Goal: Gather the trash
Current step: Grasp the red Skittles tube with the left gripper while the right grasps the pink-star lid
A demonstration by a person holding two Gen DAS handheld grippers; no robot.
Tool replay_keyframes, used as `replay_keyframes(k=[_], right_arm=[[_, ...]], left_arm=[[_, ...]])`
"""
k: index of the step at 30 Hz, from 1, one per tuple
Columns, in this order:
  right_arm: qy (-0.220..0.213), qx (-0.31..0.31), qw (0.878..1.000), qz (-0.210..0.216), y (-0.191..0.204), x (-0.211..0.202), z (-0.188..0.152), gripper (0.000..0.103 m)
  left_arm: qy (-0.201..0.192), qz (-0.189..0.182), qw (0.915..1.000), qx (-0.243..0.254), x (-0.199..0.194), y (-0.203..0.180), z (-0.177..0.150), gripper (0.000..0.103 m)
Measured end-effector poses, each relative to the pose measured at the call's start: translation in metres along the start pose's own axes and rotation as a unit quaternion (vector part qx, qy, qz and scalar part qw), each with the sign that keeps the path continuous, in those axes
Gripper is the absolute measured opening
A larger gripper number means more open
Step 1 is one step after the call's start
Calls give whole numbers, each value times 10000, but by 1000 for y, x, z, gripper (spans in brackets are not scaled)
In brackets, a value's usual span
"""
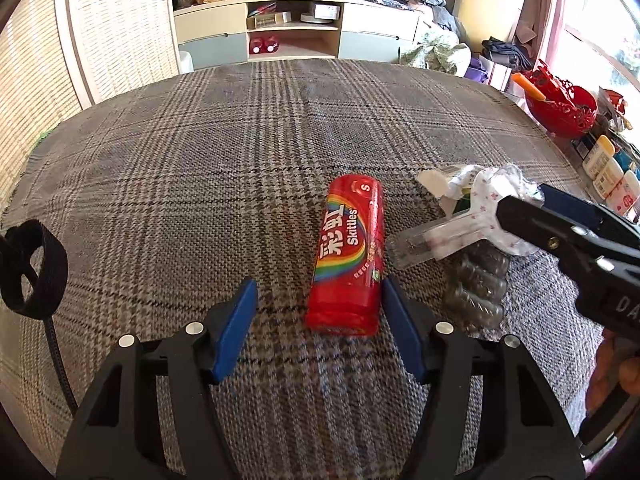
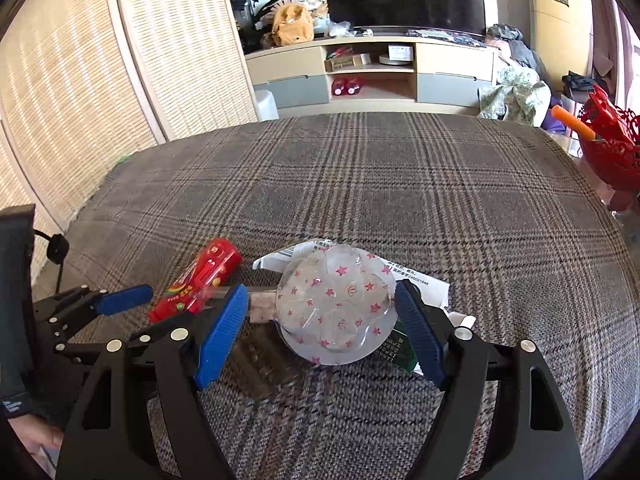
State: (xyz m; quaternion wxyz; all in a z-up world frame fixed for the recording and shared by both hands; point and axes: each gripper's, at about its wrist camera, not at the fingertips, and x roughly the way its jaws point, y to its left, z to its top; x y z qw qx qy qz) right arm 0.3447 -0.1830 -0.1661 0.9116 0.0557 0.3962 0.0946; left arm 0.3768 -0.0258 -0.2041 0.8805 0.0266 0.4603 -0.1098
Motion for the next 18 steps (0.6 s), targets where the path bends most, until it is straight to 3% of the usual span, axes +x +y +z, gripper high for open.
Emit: replay_keyframes(k=[7, 9, 18], right_arm=[[116, 2, 9999, 40, -3, 0, 1, 81], [126, -38, 9999, 52, -2, 0, -2, 82], [347, 64, 9981, 506, 1, -8, -15, 77]], left_arm=[[-11, -62, 10000, 66, 6, -3, 4, 44], [-24, -58, 9999, 88, 6, -4, 4, 33], [-91, -75, 9998, 168, 4, -3, -1, 33]])
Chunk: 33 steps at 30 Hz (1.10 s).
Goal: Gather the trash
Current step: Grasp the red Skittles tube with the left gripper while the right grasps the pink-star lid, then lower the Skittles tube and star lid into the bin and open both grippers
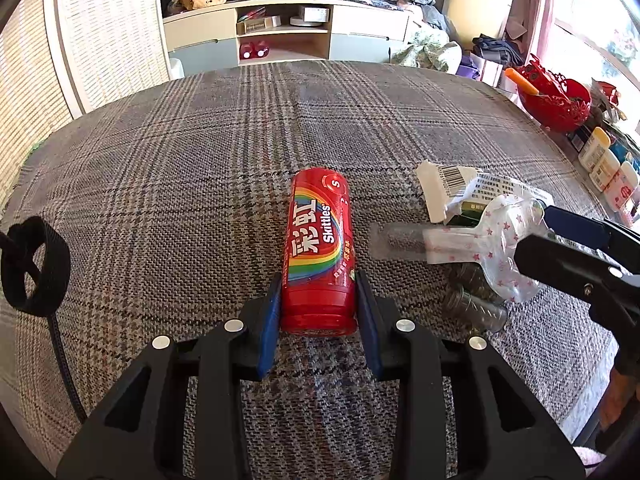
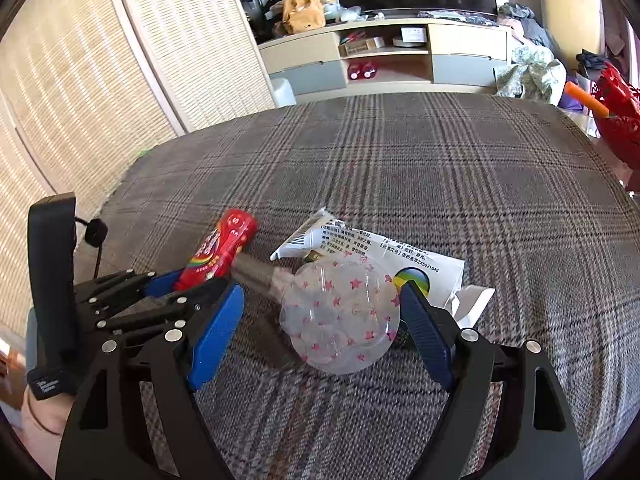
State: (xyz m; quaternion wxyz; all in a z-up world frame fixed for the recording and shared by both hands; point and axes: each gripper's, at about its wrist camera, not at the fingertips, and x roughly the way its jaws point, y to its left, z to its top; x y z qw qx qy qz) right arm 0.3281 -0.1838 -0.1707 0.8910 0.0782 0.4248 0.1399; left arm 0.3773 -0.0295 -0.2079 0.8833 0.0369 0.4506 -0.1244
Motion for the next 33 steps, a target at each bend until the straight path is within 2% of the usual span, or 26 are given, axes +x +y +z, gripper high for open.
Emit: replay_keyframes(k=[4, 18, 20, 22, 33], right_arm=[[213, 101, 9992, 308, -1, 1, -9, 66], [615, 110, 9971, 424, 11, 14, -33, 71], [575, -5, 9978, 327, 18, 13, -37, 69], [573, -8, 9977, 358, 20, 12, -39, 62], [625, -298, 9969, 368, 48, -9, -66, 61]], left_arm=[[-13, 17, 10000, 50, -3, 0, -4, 33], [7, 77, 9999, 74, -19, 3, -24, 33], [3, 86, 9999, 82, -23, 4, -28, 33], [8, 88, 9999, 79, -25, 4, -32, 33], [64, 68, 9999, -39, -52, 1, -60, 33]])
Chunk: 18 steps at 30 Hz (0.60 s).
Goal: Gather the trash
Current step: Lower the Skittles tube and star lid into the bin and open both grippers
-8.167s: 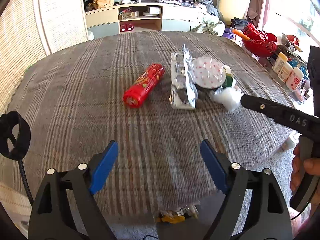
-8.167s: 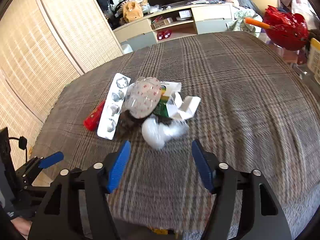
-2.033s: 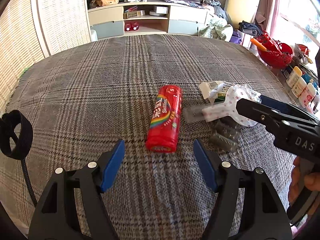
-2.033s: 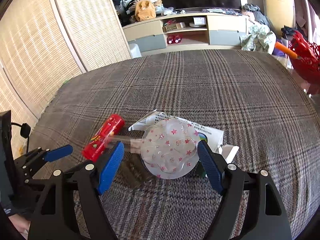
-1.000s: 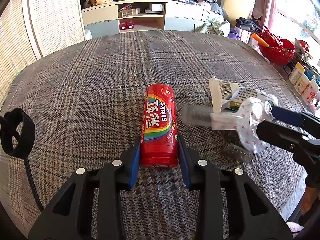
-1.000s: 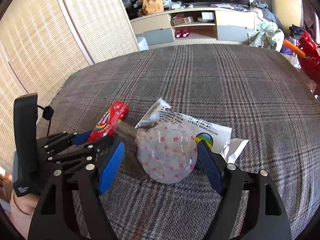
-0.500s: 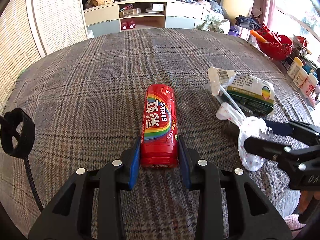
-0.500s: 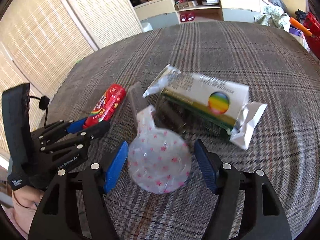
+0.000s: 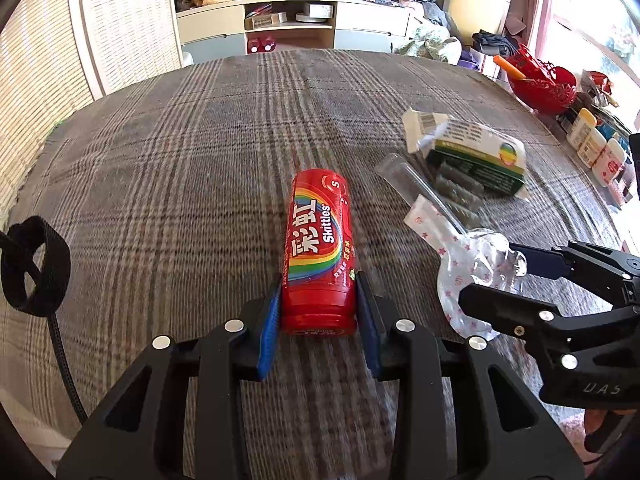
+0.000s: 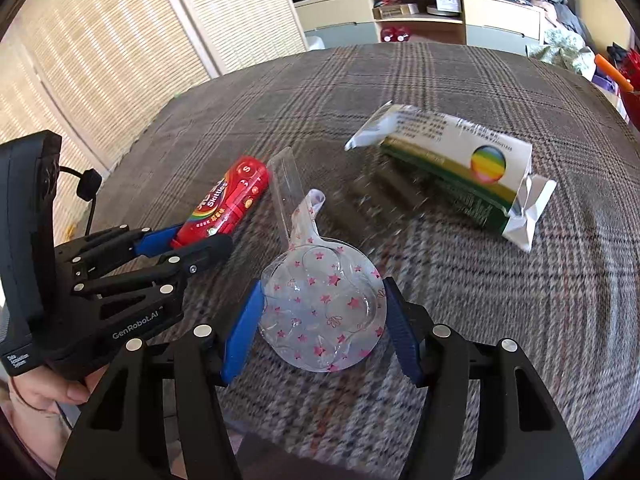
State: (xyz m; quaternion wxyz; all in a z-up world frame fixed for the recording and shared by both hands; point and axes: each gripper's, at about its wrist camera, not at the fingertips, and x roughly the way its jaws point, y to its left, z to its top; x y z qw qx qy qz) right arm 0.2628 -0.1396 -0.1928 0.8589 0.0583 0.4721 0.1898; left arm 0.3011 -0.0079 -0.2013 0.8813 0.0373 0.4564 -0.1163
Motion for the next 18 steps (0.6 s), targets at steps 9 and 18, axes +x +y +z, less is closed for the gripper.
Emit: replay_keyframes(k=[9, 18], right_arm=[[-214, 210, 9995, -77, -9, -47, -29, 61], [-393, 341, 9984, -214, -9, -94, -77, 61]], left_arm=[[-99, -47, 9999, -53, -50, -12, -36, 33], [-163, -88, 9998, -14, -98, -38, -87, 33]])
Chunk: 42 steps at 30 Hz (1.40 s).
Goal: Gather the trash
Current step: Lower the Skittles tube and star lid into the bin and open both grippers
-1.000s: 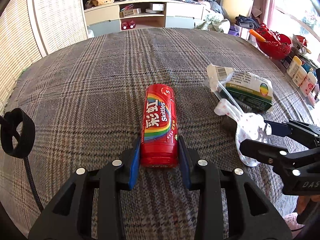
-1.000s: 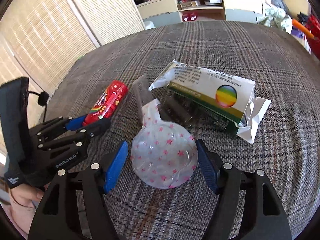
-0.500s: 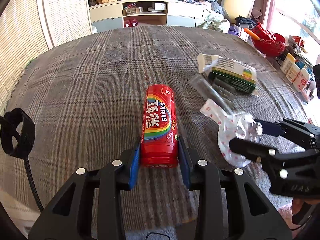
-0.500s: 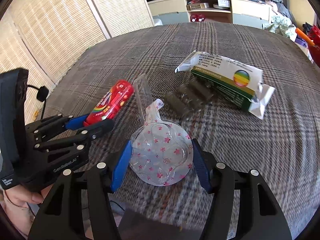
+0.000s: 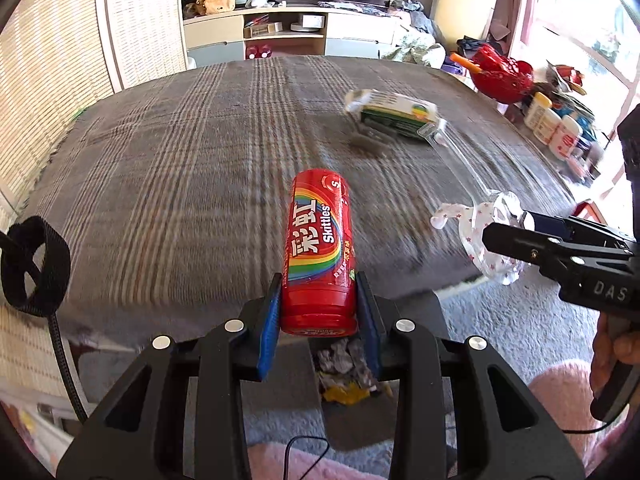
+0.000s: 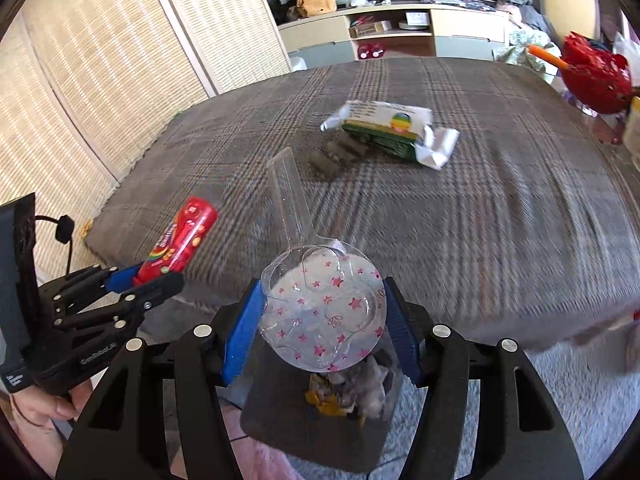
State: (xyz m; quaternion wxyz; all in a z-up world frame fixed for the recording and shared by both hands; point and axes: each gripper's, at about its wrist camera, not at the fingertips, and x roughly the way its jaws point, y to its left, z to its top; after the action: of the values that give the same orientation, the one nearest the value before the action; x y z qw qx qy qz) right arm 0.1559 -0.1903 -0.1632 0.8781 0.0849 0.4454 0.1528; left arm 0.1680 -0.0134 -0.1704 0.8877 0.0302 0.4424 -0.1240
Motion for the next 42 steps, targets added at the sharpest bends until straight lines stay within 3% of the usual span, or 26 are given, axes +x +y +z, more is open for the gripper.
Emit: replay_keyframes(k=[10, 20, 30, 42], right_arm=[[58, 230, 9997, -105, -13, -20, -62, 61], [512, 575, 9968, -229, -29, 13, -110, 61], [905, 682, 9935, -84, -35, 50, -125, 61], [1133, 838, 9900, -56, -35, 72, -126, 63]], left_arm=[[226, -128, 9997, 43, -11, -28, -65, 33], [710, -269, 9971, -15, 25, -42, -104, 33], [1203, -354, 9921, -99, 70, -49, -125, 33], [1444, -406, 9886, -160, 92, -47, -127, 34]])
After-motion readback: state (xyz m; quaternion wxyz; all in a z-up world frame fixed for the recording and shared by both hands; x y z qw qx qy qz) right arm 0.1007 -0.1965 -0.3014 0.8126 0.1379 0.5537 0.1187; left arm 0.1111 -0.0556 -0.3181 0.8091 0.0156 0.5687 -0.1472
